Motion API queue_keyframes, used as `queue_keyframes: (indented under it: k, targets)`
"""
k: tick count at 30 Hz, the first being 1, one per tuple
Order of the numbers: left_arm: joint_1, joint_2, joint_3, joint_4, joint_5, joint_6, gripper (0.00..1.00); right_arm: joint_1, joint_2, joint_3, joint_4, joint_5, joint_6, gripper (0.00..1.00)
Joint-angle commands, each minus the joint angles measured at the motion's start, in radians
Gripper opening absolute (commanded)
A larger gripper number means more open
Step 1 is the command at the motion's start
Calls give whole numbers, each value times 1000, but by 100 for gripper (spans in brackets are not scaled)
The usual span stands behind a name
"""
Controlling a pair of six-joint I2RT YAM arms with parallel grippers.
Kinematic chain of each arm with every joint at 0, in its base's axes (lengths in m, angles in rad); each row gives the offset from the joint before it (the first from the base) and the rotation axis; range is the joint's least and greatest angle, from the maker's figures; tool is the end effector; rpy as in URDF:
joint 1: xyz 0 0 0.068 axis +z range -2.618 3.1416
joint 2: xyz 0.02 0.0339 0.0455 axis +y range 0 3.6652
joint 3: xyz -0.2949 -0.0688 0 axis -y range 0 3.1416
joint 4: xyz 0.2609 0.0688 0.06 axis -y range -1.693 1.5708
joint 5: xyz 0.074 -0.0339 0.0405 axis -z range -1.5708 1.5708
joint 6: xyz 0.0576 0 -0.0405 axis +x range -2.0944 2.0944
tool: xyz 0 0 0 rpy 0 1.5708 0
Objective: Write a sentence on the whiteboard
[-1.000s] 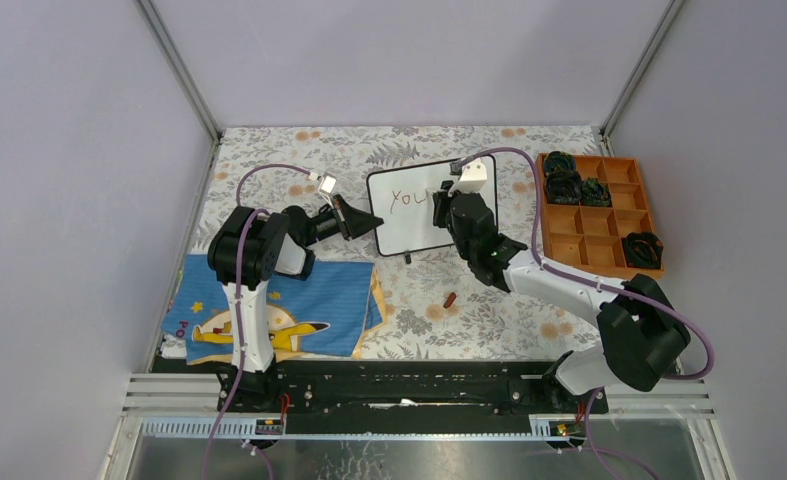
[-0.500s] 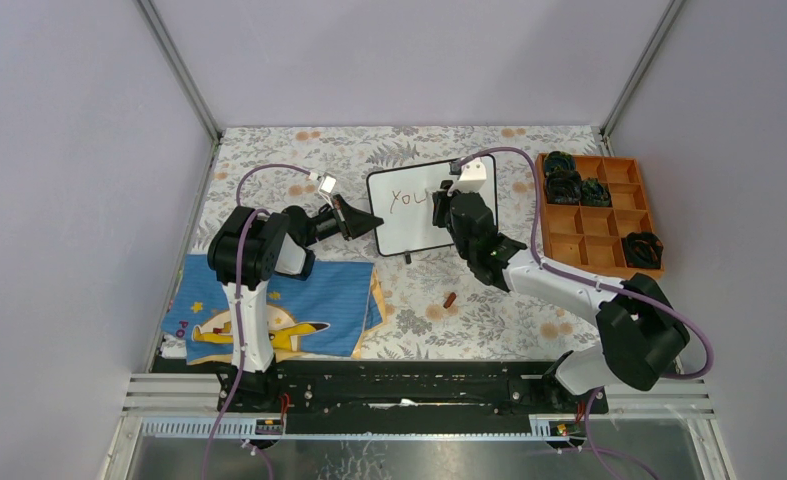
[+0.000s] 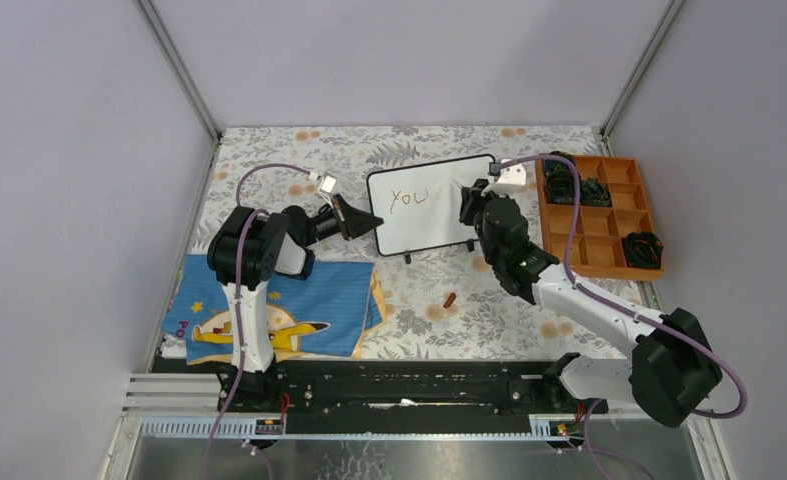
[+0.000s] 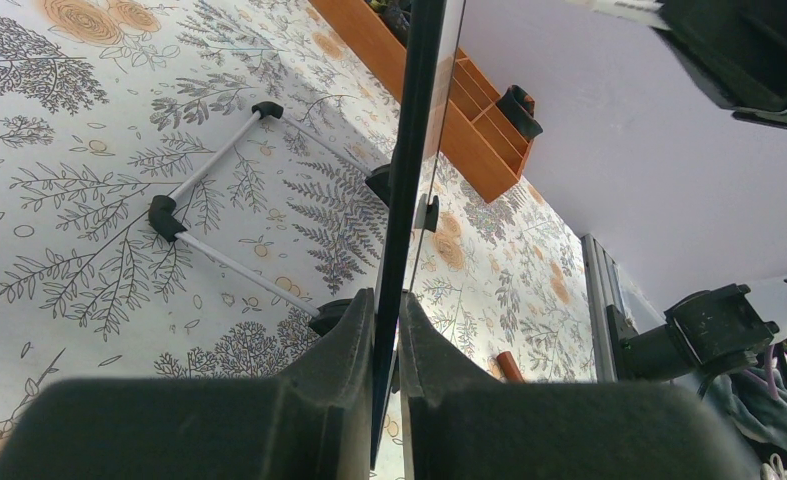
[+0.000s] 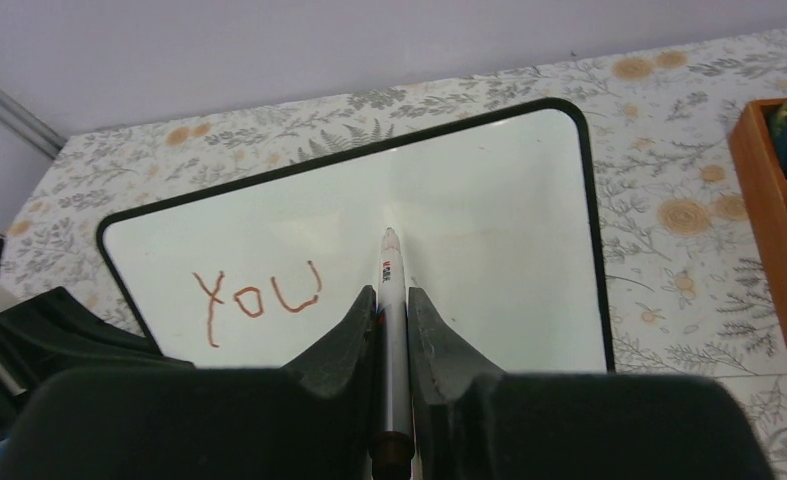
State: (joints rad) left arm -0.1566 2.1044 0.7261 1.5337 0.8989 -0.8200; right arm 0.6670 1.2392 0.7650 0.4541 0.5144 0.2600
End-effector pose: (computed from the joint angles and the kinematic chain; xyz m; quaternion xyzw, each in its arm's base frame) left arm 0.3756 -0.1049 0.1398 0.1215 0.6611 -0.5705 0.4719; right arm 0.2592 0.1680 0.3241 0.0348 0.7124 0.1401 0.6867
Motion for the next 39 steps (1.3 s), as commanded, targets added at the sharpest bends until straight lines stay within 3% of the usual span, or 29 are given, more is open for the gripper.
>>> queue_keyframes:
  k: [1,39]
  targets:
    - [1,-11,-17,39,3,22,0,-26,4,-12,40,19,33,0]
    - [-1,-7,-20,33,5,34,0,-27,172,108,99,-36,16,0]
